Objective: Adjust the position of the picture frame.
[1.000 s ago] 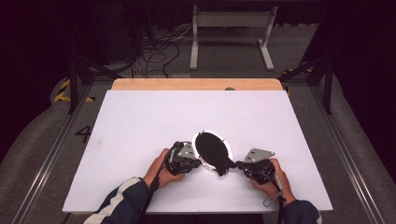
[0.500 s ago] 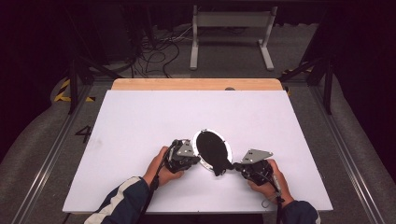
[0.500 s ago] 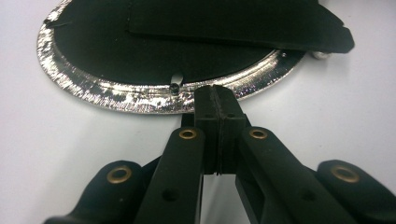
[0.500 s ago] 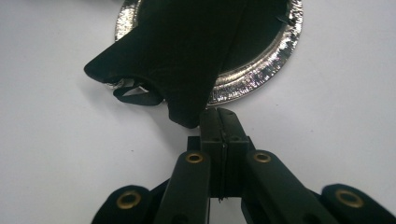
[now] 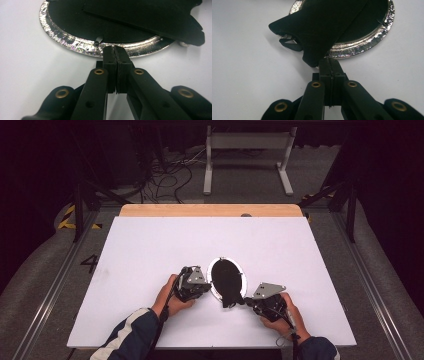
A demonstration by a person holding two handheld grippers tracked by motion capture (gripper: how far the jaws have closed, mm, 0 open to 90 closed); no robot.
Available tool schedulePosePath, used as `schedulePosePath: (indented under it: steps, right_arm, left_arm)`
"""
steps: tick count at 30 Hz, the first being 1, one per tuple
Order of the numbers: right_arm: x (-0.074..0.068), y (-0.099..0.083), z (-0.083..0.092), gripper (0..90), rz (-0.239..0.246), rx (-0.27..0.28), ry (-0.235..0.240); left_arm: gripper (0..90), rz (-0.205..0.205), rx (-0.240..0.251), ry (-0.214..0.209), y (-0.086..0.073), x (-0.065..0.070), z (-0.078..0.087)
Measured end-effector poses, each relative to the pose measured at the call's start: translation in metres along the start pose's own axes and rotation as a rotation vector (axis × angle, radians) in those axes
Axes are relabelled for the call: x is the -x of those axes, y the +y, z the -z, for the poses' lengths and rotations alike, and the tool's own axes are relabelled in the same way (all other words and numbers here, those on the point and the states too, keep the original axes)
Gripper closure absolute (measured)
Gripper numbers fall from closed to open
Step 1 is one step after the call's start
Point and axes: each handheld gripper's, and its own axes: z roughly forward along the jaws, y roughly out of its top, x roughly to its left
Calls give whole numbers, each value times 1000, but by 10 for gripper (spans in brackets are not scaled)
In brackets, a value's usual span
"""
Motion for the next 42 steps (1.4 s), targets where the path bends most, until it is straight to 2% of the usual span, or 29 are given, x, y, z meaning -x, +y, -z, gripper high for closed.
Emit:
schedulePosePath:
  steps: [4,8,17,23,33,42]
  right_arm:
    - [-2,1,-1,900,3,0,4]
    - [-6,3,-3,900,9,3,6]
    - [-14,9,-8,900,30,4,8]
    - [-18,12,-11,900,29,5,3]
    - [-17,11,-11,900,37,16,12]
    - [-16,12,-12,900,22,15,14]
  left_arm:
    - [880,5,4,7,0,-2,0]
    - [882,37,21,-1,-3,-7,0]
    - [887,54,24,28,-4,-10,0]
    - [883,60,25,37,-5,-12,0]
    - [880,57,28,39,-5,-12,0]
    - [875,67,35,41,-5,-13,0]
